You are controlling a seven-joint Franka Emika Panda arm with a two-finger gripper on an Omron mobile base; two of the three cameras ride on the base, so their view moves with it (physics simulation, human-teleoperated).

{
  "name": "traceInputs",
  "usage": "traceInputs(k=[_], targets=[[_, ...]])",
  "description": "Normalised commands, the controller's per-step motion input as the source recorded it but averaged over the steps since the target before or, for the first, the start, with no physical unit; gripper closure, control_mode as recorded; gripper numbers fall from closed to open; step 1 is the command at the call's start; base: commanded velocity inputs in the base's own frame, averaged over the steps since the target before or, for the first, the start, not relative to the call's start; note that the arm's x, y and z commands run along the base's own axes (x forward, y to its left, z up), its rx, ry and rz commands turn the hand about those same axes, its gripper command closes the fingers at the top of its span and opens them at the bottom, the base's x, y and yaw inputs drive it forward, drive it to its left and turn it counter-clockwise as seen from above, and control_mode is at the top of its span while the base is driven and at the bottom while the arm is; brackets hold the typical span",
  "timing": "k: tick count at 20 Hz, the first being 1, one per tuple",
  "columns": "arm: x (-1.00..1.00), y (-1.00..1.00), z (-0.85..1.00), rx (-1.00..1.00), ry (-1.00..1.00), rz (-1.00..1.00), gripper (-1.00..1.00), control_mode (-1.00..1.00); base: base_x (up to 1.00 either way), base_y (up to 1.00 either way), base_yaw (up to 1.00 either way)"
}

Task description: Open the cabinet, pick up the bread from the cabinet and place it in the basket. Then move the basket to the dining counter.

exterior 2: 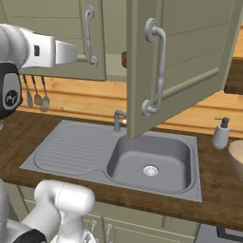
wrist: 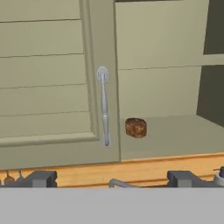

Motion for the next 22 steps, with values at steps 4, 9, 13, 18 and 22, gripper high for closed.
traceInputs(k=[4, 9, 13, 18, 22], targets=[[0.32, 0.0, -0.03, 0.09, 0.0, 0.02, -1.0, -1.0, 0.0, 0.0, 0.0], [0.53, 0.01, -0.12, 0.05, 0.01, 0.01, -1.0, -1.0, 0.0, 0.0, 0.0], [0.83, 0.0, -0.13, 0.0, 0.08, 0.0, -1.0, -1.0, 0.0, 0.0, 0.0], [0.73, 0.0, -0.04, 0.0, 0.01, 0.0, -1.0, -1.0, 0.0, 0.0, 0.0], [0.67, 0.0, -0.13, 0.0, 0.0, 0.04, -1.0, -1.0, 0.0, 0.0, 0.0]])
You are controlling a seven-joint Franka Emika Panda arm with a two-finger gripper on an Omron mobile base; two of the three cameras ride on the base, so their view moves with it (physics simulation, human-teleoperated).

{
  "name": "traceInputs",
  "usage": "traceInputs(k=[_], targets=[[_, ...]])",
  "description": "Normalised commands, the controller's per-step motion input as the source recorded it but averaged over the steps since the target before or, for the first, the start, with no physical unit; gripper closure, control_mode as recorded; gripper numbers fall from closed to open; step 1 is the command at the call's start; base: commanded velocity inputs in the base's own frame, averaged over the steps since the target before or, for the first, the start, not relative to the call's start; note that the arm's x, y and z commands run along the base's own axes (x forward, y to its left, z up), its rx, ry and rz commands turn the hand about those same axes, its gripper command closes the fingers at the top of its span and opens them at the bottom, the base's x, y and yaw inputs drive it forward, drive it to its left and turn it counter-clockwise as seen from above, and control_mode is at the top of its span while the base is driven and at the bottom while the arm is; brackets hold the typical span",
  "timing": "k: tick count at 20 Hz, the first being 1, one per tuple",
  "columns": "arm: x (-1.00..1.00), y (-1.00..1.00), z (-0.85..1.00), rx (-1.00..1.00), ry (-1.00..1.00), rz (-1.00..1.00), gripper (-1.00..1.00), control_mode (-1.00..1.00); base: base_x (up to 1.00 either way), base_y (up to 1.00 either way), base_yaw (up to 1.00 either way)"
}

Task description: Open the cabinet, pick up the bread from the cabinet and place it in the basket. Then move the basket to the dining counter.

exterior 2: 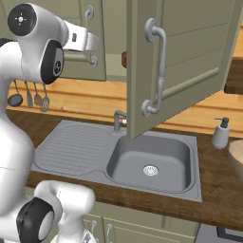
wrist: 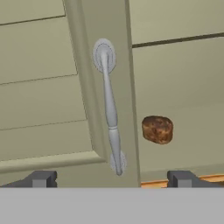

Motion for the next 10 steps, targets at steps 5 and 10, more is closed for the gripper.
traceInputs(k=[5, 10], targets=[[0.66, 0.0, -0.14, 0.0, 0.0, 0.03, -1.0, -1.0, 0.0, 0.0, 0.0], [0.58, -0.01, -0.02, 0.0, 0.0, 0.0, -1.0, -1.0, 0.0, 0.0, 0.0]])
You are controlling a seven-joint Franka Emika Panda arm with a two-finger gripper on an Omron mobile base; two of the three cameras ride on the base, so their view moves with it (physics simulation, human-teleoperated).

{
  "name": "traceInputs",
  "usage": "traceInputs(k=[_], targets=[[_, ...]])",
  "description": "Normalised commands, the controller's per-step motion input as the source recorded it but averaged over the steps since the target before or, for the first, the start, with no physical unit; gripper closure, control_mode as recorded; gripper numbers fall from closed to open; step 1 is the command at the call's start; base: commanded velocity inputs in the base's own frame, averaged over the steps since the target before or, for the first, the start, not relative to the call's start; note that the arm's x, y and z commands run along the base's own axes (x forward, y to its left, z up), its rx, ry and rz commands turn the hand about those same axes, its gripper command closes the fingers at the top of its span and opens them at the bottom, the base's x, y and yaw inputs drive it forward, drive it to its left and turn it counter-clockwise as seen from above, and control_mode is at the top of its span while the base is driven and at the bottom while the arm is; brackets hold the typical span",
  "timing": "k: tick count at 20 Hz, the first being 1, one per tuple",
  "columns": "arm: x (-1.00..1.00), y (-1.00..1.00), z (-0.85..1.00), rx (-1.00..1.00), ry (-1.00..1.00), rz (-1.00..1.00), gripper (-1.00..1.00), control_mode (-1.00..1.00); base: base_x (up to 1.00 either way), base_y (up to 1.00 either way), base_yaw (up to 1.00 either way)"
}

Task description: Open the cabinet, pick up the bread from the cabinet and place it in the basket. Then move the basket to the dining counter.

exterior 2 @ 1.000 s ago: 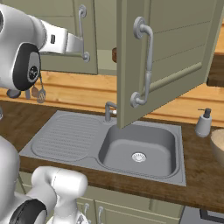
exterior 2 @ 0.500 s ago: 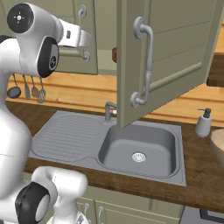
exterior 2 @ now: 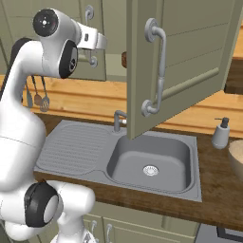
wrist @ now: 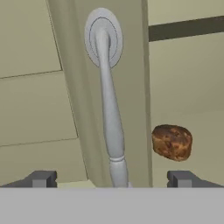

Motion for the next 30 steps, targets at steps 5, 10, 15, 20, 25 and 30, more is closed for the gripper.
traceInputs(k=[5, 10, 15, 20, 25, 30], targets=[[0.48, -0.05, 0.0, 0.0, 0.0, 0.0, -1.0, -1.0, 0.0, 0.0, 0.0], [0.51, 0.01, -0.07, 0.0, 0.0, 0.0, -1.0, -1.0, 0.0, 0.0, 0.0], [0.64, 0.26, -0.29, -0.01, 0.0, 0.0, 1.0, -1.0, 0.0, 0.0, 0.0], [0.6, 0.42, -0.33, 0.0, 0.0, 0.0, 1.0, -1.0, 0.0, 0.0, 0.0], [0.4, 0.44, -0.24, 0.0, 0.0, 0.01, 1.0, -1.0, 0.0, 0.0, 0.0], [-0.46, 0.96, 0.0, 0.0, 0.03, 0.05, 1.0, -1.0, 0.0, 0.0, 0.0]])
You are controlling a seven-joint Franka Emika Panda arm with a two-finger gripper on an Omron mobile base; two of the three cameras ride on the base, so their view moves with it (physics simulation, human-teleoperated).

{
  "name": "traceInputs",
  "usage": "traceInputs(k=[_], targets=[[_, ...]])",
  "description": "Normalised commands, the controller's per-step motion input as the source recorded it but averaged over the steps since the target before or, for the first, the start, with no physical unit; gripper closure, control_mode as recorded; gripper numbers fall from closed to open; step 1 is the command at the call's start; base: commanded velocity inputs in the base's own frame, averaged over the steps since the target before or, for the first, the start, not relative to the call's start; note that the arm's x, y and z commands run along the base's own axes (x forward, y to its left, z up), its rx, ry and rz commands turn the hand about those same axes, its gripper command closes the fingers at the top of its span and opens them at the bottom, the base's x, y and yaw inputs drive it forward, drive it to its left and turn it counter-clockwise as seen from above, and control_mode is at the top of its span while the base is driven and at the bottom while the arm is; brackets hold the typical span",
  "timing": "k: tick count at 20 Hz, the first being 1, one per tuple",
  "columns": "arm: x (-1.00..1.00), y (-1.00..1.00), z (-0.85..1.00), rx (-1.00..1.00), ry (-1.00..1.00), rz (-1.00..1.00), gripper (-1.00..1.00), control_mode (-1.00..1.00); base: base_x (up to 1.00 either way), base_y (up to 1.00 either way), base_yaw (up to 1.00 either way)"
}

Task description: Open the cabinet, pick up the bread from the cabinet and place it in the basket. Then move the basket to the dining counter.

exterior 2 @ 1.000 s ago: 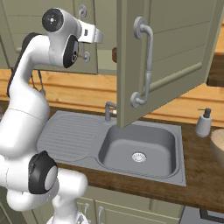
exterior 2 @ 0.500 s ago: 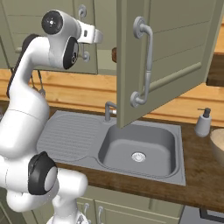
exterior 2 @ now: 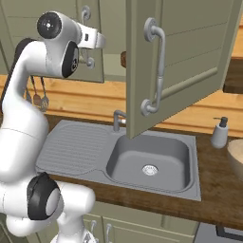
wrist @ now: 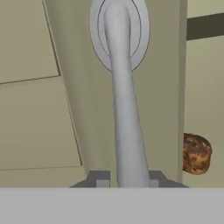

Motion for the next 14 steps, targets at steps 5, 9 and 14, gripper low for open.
traceInputs(k=[5, 9, 14], targets=[[-0.99, 1.0, 0.0, 0.0, 0.0, 0.03, 1.0, -1.0, 0.0, 0.0, 0.0], [-1.0, 1.0, 0.0, 0.0, 0.0, 0.0, 1.0, -1.0, 0.0, 0.0, 0.0], [-1.0, 1.0, 0.0, 0.0, 0.0, 0.0, 1.0, -1.0, 0.0, 0.0, 0.0]])
